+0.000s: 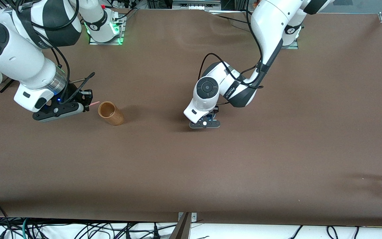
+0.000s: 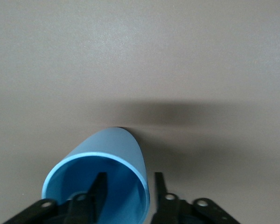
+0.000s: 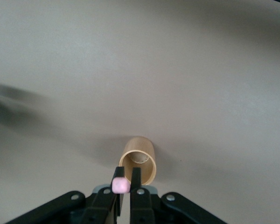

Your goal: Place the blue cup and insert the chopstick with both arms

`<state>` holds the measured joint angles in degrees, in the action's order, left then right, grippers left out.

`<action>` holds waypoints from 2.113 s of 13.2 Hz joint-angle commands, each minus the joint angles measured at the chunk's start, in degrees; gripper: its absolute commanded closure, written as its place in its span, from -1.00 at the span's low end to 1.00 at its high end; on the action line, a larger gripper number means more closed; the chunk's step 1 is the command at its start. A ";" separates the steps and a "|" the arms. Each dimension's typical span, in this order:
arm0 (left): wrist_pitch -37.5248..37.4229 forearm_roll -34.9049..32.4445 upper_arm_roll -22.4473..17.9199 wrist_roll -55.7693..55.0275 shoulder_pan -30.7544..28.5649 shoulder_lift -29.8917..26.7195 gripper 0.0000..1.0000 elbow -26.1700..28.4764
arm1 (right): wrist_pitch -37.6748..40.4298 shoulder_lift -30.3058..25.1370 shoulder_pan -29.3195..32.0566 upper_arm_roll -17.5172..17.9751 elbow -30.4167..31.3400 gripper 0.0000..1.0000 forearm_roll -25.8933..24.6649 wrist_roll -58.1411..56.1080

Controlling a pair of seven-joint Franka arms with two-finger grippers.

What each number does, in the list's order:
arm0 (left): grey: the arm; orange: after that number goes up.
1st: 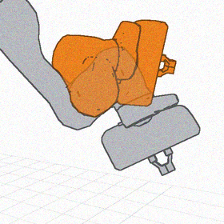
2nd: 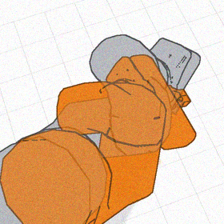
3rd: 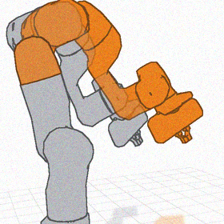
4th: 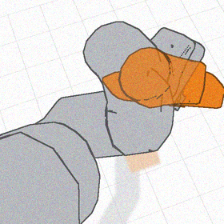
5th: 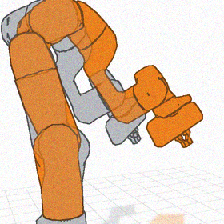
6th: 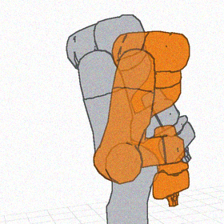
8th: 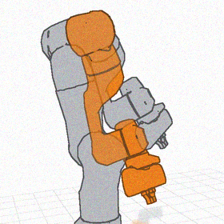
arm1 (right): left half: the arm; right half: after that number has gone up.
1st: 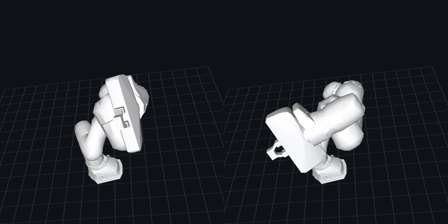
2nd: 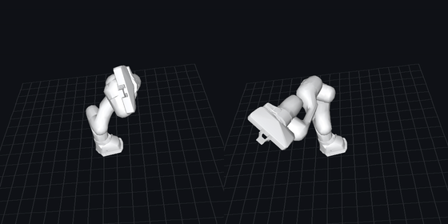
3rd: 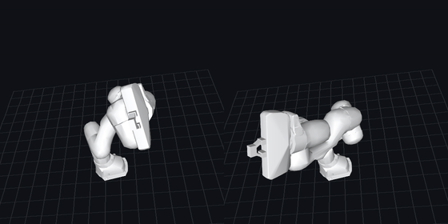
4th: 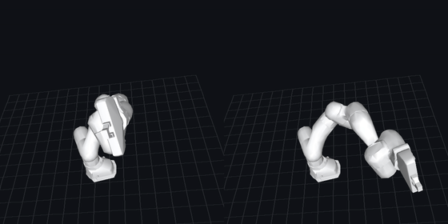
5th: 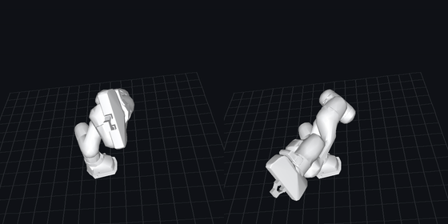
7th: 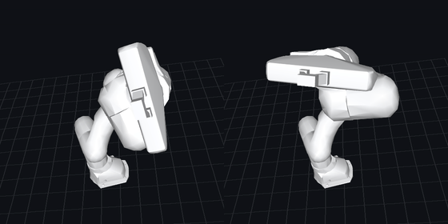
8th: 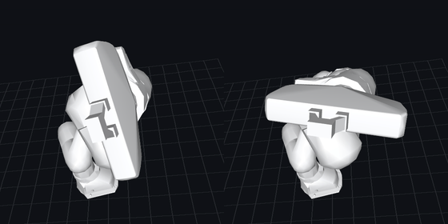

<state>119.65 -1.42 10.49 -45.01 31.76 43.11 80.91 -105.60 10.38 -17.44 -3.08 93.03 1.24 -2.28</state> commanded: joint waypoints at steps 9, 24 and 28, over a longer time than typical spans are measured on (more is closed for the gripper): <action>-8.10 7.22 -0.56 -1.23 -5.38 -8.11 -1.00 -4.27 | -7.32 7.19 -13.83 0.36 -5.84 1.00 0.07 28.97; -30.60 5.03 -2.56 37.69 -33.43 -29.03 -1.00 -2.43 | -28.79 23.01 -28.43 0.18 -14.63 1.00 -0.71 64.51; -34.30 4.14 -9.25 46.49 -32.82 -30.98 -1.00 -2.43 | -28.70 23.89 -29.84 0.01 -14.37 1.00 -2.47 64.86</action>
<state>86.26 4.11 3.00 -2.42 -1.54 14.06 76.28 -134.54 33.33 -46.14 -2.38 80.37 0.53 60.94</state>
